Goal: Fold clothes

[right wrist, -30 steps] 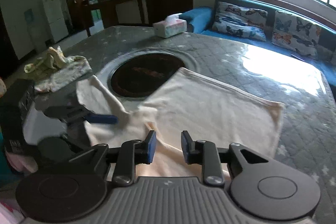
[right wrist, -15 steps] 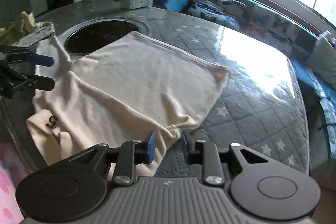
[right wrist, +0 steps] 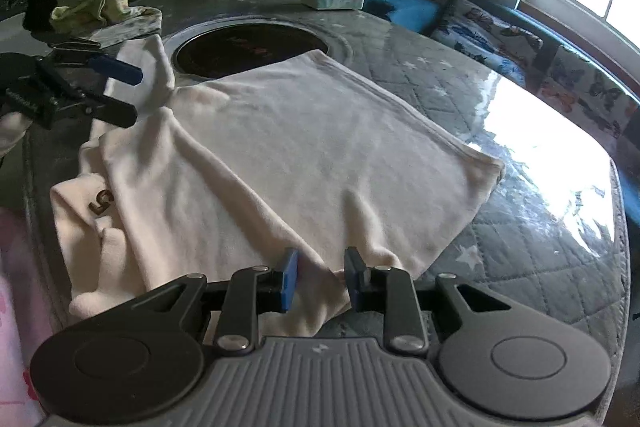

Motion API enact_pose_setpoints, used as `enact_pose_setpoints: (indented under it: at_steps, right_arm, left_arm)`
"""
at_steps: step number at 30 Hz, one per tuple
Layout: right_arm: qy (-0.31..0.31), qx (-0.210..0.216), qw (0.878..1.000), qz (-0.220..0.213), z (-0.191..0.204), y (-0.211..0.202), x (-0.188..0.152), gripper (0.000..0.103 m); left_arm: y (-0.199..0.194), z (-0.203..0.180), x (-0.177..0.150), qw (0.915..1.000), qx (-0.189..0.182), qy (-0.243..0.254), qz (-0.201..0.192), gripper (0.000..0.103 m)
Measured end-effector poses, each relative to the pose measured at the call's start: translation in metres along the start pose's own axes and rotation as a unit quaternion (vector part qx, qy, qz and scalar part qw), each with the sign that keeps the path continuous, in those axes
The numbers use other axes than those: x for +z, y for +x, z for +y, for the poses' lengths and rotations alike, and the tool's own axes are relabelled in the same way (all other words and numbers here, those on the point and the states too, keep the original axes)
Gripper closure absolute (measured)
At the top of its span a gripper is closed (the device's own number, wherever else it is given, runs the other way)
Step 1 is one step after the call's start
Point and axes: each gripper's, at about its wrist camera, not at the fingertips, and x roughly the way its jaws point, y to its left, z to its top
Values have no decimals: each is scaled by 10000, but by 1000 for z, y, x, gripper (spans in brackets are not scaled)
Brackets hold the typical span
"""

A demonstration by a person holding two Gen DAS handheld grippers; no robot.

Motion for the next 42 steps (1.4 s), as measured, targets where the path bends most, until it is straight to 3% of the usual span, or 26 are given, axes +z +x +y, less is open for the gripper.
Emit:
enact_pose_setpoints:
  at_steps: [3, 4, 17, 21, 27, 29, 32, 37, 42]
  right_arm:
    - [92, 137, 9999, 10, -4, -1, -2, 97]
    - [180, 101, 9998, 3, -5, -2, -2, 98]
    - [593, -357, 9976, -28, -9, -17, -12, 99]
    - [547, -443, 9975, -56, -5, -19, -9, 97]
    - [614, -583, 9960, -295, 1, -29, -7, 91]
    - [594, -523, 9962, -364, 5, -32, -7, 91]
    - [607, -401, 9966, -378, 13, -30, -9, 91]
    - [621, -309, 9973, -256, 24, -25, -19, 89]
    - [517, -274, 9978, -299, 41, -40, -28, 86]
  left_arm:
    - [2, 9, -2, 9999, 124, -70, 33, 17]
    - [2, 12, -3, 9998, 165, -93, 43, 17]
    - [7, 37, -13, 9975, 615, -252, 224, 18]
    - [-4, 23, -2, 9991, 345, -234, -48, 23]
    - [3, -15, 6, 9983, -533, 150, -170, 48]
    - [11, -23, 6, 9968, -751, 219, -134, 63]
    - [24, -34, 5, 9943, -1011, 329, -82, 67]
    - [43, -31, 1, 9955, -894, 261, 175, 69]
    - [32, -29, 0, 9958, -885, 227, 68, 67]
